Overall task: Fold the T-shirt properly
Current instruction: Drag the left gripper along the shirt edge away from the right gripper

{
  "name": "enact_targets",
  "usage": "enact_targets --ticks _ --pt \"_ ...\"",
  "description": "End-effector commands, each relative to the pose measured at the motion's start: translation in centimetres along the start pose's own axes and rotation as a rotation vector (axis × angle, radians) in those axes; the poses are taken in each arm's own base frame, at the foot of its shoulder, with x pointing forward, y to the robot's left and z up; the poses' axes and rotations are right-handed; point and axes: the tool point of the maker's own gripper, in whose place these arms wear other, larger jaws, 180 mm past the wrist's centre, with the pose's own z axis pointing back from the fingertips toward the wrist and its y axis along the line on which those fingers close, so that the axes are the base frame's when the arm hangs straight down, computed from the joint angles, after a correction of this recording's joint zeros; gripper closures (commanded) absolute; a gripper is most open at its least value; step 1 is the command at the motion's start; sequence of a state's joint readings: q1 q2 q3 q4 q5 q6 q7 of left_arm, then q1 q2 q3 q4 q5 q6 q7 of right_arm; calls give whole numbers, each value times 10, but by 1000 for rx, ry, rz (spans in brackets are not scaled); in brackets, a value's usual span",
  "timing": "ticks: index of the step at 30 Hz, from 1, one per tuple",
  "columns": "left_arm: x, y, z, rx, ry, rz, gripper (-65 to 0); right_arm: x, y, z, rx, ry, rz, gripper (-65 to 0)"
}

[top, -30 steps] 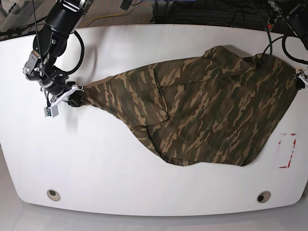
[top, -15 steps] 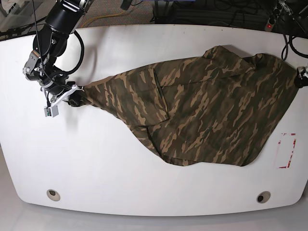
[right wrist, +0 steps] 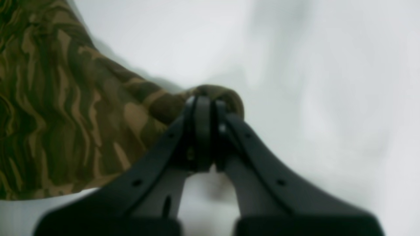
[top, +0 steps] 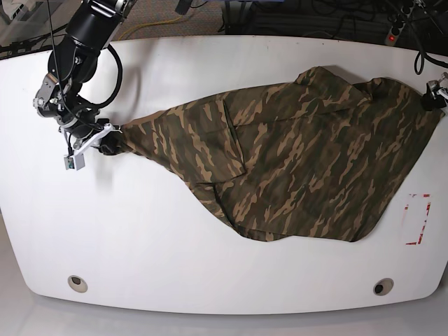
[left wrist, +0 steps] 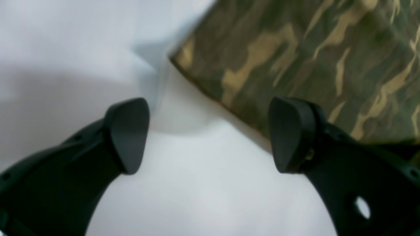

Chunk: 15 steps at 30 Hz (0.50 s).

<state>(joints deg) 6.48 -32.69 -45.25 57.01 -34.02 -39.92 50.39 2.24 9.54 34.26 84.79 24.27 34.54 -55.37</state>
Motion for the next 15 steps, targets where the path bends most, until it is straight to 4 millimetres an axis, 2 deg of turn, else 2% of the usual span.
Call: enact_targets --ticks 1,3,9,12,15 --pt "9 5 4 9 -4 -10 -536 22 -2 6 0 -62 21 0" --pt "11 1 1 0 -10 -8 -536 22 -2 6 0 -62 21 0" --pt "16 -31 -22 -68 23 -65 -535 22 -2 6 0 -62 21 0" --pt "16 -37 -26 -80 31 -77 -531 22 -2 6 0 -62 21 0" --pt "23 -48 -33 -103 2 -60 -501 22 -2 6 0 -62 21 0"
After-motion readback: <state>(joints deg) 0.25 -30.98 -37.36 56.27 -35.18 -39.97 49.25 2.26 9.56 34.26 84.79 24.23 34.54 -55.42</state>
